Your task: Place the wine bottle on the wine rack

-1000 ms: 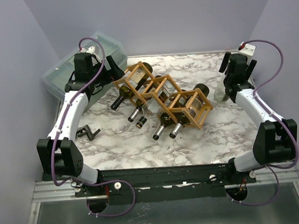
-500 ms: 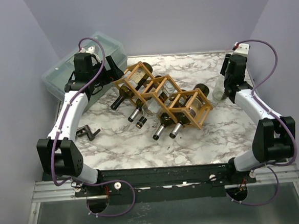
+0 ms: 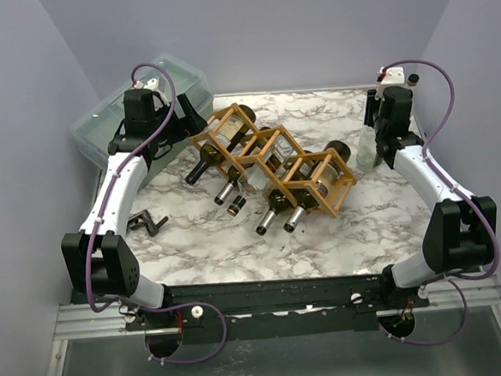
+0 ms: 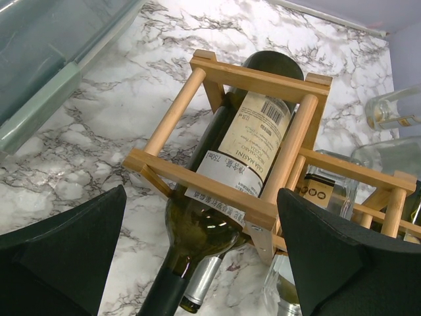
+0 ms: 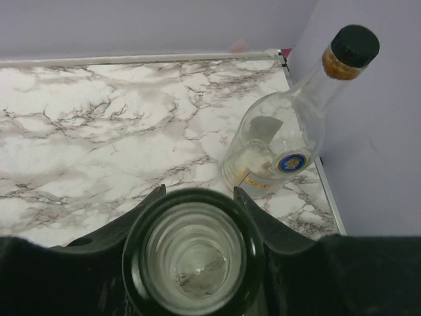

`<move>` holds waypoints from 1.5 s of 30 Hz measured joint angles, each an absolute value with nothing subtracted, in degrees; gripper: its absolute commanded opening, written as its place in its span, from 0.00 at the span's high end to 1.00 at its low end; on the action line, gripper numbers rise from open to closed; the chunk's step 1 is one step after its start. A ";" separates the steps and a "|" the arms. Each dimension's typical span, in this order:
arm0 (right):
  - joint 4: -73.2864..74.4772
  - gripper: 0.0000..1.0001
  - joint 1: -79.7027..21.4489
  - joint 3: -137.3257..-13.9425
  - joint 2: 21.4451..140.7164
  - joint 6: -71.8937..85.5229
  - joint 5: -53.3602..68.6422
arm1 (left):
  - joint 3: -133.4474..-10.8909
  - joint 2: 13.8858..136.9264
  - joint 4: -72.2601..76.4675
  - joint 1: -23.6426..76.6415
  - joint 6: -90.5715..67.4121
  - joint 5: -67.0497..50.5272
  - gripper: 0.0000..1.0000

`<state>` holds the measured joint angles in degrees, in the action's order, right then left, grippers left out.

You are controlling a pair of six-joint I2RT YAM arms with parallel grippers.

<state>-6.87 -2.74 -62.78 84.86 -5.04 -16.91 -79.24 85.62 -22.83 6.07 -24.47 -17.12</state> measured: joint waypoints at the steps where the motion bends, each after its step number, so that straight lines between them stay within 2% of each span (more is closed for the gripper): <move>1: -6.15 0.99 -2.79 -63.35 84.86 -5.52 -16.60 | -79.24 85.62 -22.83 6.07 -24.47 -17.12 0.01; 21: -11.73 0.99 -8.12 -69.71 83.11 -18.98 -2.22 | -79.24 85.41 -22.83 5.69 -24.47 -17.12 0.01; 32: -10.57 0.99 -17.63 -79.33 83.50 -31.20 4.78 | -79.24 85.38 -22.85 4.93 -24.47 -17.10 0.01; 38: -10.26 1.00 -23.59 -85.54 86.50 -38.79 5.06 | -79.24 85.36 -22.85 4.56 -24.47 -17.10 0.01; 45: -9.50 0.99 -30.50 -87.13 90.83 -47.70 4.97 | -79.24 85.17 -22.85 4.08 -24.43 -17.06 0.01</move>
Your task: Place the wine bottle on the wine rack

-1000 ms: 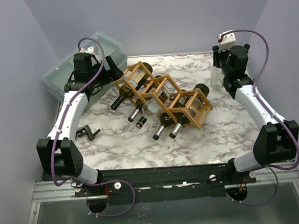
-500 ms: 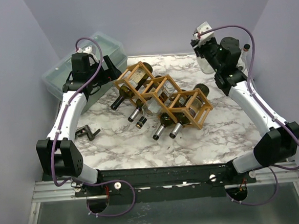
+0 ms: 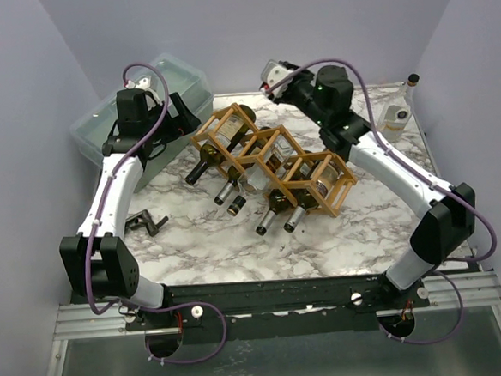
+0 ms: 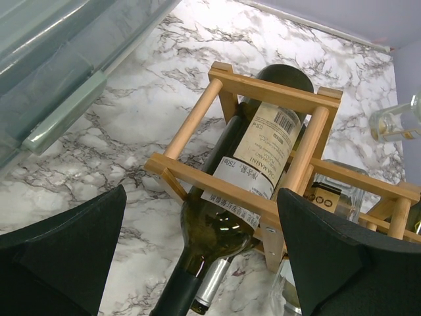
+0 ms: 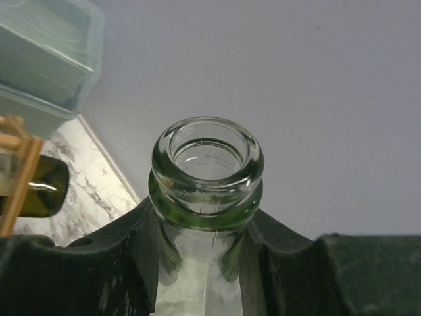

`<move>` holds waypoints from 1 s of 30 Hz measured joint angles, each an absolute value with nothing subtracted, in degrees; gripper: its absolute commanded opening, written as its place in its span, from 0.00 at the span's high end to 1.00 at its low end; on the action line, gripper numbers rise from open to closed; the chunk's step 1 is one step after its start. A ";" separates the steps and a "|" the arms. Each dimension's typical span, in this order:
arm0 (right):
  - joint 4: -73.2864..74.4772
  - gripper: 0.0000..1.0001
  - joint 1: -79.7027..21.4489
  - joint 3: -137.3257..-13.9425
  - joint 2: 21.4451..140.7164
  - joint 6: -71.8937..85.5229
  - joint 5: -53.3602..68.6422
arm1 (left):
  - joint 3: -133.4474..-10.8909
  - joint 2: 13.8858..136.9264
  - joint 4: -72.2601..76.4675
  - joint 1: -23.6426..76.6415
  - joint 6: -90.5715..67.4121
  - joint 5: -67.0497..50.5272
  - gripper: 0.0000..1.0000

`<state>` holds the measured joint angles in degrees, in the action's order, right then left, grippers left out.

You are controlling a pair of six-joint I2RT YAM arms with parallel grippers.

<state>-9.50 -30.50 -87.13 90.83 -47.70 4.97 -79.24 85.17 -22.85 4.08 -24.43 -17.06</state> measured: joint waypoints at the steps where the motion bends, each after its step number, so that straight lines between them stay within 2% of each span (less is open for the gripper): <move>1: -9.15 0.99 -31.66 -87.22 91.57 -49.23 4.82 | -79.24 84.99 -22.85 4.08 -24.38 -16.99 0.01; 8: -5.45 0.99 -37.21 -87.94 95.26 -55.70 5.37 | -79.24 83.83 -22.85 3.73 -24.16 -16.43 0.02; 30: 0.80 1.00 -51.99 -85.27 95.22 -77.17 5.37 | -79.24 83.79 -22.87 0.84 -24.21 -16.16 0.02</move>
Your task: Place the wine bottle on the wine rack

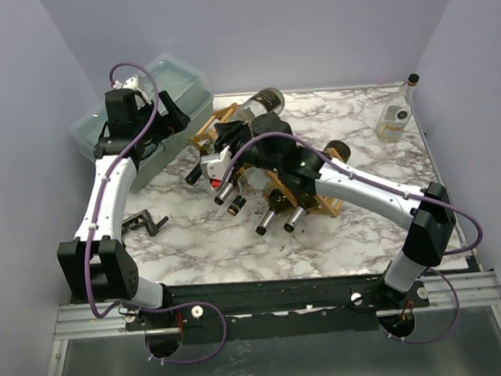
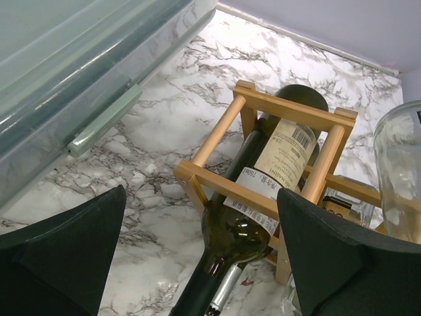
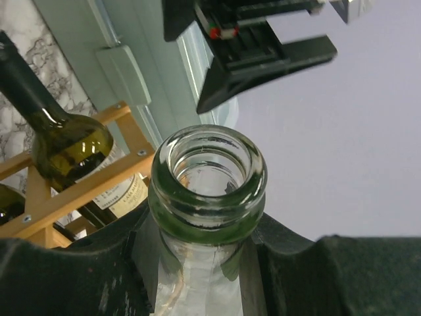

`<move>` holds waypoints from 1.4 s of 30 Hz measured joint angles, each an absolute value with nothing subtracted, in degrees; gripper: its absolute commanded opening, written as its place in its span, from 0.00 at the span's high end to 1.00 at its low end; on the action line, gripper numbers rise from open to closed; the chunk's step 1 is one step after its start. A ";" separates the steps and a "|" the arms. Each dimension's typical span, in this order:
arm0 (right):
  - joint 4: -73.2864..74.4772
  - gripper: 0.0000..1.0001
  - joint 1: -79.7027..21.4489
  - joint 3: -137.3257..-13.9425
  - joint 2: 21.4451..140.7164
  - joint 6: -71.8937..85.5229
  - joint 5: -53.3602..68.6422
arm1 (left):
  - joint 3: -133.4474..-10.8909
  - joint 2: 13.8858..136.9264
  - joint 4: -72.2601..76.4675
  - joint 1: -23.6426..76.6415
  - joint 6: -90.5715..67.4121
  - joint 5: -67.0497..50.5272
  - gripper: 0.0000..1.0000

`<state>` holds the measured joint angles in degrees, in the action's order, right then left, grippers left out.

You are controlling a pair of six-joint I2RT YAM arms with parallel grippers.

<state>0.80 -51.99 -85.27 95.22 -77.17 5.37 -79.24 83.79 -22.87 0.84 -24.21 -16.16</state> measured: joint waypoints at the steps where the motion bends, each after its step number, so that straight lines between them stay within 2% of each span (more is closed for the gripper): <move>1: 1.02 1.00 -52.49 -85.12 95.22 -77.95 5.13 | -79.24 83.79 -22.85 0.82 -24.21 -16.16 0.01; 17: 3.79 1.00 -60.62 -84.23 96.51 -84.12 -2.74 | -79.24 83.79 -22.85 0.82 -24.21 -16.16 0.02; 42: 6.50 0.98 -61.43 -84.25 102.02 -89.25 -3.81 | -79.24 83.79 -22.85 0.49 -24.25 -16.27 0.01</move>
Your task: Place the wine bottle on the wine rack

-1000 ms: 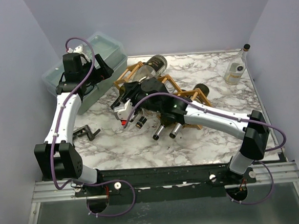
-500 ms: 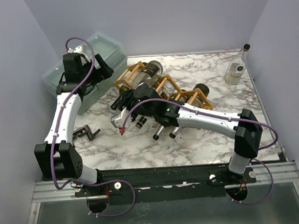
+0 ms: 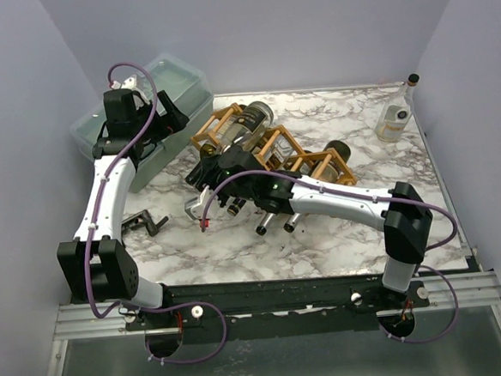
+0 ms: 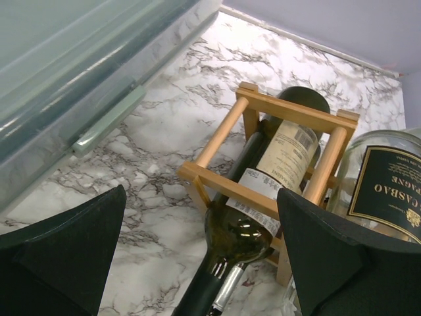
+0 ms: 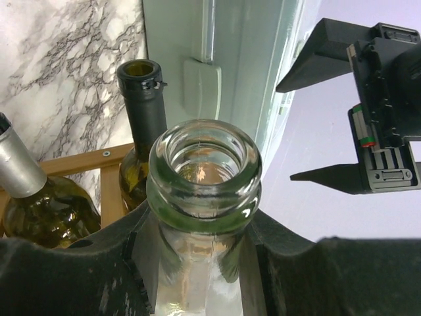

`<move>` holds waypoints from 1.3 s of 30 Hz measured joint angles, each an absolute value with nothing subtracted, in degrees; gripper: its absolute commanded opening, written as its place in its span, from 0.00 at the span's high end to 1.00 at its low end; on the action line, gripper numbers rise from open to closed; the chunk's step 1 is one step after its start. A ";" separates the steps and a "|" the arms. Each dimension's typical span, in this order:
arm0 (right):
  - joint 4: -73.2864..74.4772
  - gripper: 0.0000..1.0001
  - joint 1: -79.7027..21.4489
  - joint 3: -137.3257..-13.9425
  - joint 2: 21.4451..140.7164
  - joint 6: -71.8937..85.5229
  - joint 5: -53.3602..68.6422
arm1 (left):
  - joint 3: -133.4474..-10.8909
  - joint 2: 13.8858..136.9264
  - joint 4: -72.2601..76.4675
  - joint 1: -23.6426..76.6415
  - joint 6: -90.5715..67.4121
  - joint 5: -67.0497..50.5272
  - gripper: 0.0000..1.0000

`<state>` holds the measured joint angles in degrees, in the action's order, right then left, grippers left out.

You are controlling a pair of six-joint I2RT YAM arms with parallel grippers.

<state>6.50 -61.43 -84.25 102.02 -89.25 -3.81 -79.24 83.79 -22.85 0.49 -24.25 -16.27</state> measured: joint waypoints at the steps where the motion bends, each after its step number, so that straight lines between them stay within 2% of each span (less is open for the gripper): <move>1: 6.50 0.98 -61.47 -84.25 102.21 -89.45 -3.90 | -79.24 83.79 -22.85 0.25 -24.25 -16.27 0.01; 6: 6.17 0.92 -61.91 -84.25 103.85 -90.24 -4.97 | -79.24 83.79 -22.85 -1.08 -24.45 -16.25 0.01; 12: 5.87 0.78 -62.70 -84.36 104.97 -90.56 -6.68 | -79.24 83.79 -22.85 -1.10 -24.47 -16.32 0.02; 15: 5.80 0.56 -62.81 -84.36 104.97 -90.54 -7.05 | -79.24 83.79 -22.85 -1.13 -24.62 -16.47 0.01; 18: 5.74 0.39 -62.89 -84.36 105.01 -90.30 -7.33 | -79.24 83.79 -22.85 -1.19 -24.64 -16.47 0.02; 25: 3.90 0.16 -63.68 -84.38 104.99 -88.20 -7.33 | -79.24 83.79 -22.85 -1.45 -24.80 -16.64 0.01; 27: 3.68 0.01 -63.92 -84.38 104.95 -87.44 -7.31 | -79.24 83.79 -22.85 -1.50 -24.84 -16.69 0.02; 39: 3.55 0.00 -64.73 -81.32 98.15 -80.93 -6.35 | -79.24 83.79 -22.85 -1.54 -24.86 -17.10 0.02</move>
